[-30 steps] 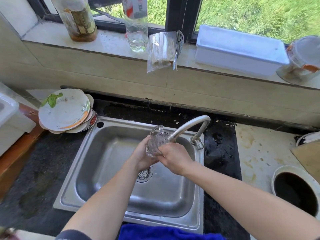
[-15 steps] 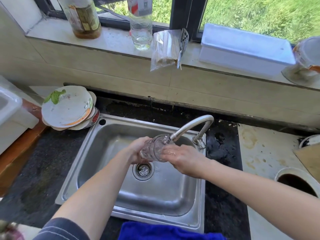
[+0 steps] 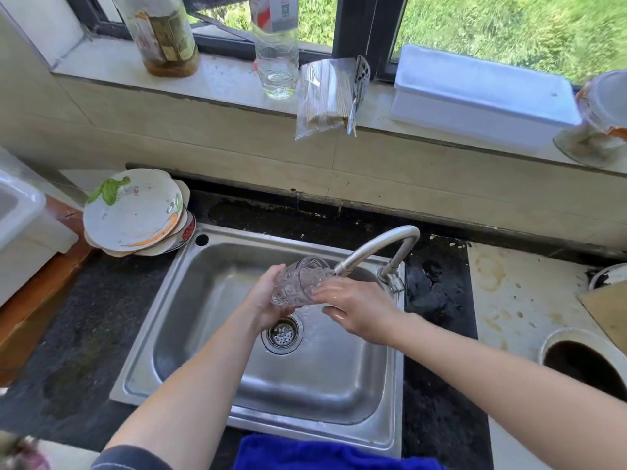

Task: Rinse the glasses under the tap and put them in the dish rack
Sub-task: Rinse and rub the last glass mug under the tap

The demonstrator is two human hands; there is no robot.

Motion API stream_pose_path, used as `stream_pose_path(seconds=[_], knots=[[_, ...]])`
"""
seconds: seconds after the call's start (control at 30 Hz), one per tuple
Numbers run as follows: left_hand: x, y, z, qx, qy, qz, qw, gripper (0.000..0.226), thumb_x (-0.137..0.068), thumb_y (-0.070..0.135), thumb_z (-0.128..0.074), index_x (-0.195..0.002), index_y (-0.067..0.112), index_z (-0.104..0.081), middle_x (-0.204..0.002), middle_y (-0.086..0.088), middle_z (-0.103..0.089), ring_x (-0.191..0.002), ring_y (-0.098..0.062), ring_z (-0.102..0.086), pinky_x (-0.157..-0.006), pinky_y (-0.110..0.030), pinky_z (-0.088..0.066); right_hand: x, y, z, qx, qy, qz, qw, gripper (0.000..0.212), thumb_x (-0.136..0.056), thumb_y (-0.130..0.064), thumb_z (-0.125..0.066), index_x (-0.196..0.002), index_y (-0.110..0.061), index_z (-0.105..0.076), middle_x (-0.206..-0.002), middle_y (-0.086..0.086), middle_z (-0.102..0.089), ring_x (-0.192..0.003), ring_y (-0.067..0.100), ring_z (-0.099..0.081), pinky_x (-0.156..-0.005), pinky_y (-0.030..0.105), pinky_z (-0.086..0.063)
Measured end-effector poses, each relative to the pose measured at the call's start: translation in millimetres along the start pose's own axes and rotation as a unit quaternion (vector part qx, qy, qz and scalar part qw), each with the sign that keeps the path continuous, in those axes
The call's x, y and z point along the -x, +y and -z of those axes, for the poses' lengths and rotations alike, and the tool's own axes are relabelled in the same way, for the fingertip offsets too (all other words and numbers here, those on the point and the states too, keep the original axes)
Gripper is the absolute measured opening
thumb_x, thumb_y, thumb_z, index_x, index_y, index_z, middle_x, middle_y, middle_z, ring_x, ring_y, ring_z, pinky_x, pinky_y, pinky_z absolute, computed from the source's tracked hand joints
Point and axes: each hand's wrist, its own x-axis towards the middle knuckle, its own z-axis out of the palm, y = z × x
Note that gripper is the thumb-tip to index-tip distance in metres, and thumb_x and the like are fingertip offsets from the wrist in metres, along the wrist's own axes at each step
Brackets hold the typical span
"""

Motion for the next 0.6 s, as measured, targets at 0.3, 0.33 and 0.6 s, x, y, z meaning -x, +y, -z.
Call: stream_pose_path(seconds=[0.3, 0.33, 0.6], knots=[[2.6, 0.1, 2.7, -0.056, -0.012, 0.049, 0.997, 0.03, -0.089, 0.034, -0.044, -0.082, 0.015, -0.066, -0.072, -0.003, -0.066, -0.064, -0.019, -0.059, -0.063, -0.029, -0.047, 5.0, 9.0, -1.2, 0.035, -0.015, 0.093, 0.995, 0.038, -0.076, -0.003, -0.064, -0.11, -0.018, -0.071, -0.119, -0.001, -0.069, -0.117, 0.019, -0.061, -0.08, 0.035, -0.059], [3.7, 0.6, 7.7, -0.059, -0.001, 0.054, 0.997, 0.03, -0.089, 0.034, -0.044, -0.084, 0.015, -0.066, -0.075, -0.003, -0.066, -0.066, -0.019, -0.06, -0.063, -0.028, -0.047, 9.5, 13.6, 0.4, 0.028, 0.0, 0.091, 0.995, 0.038, -0.078, -0.003, -0.063, -0.113, -0.017, -0.07, -0.123, -0.001, -0.067, -0.121, 0.019, -0.059, -0.086, 0.039, -0.058], [16.3, -7.7, -0.4, -0.041, -0.007, 0.102, 0.994, 0.034, -0.088, 0.043, -0.043, -0.089, 0.017, -0.064, -0.08, -0.003, -0.063, -0.047, -0.013, -0.051, -0.039, -0.015, -0.035, 4.5, -17.5, -5.6, -0.12, -0.001, -0.171, 0.978, 0.051, -0.092, -0.032, -0.062, -0.141, -0.032, -0.047, -0.152, -0.011, -0.031, -0.131, 0.016, -0.044, -0.107, 0.039, -0.041]])
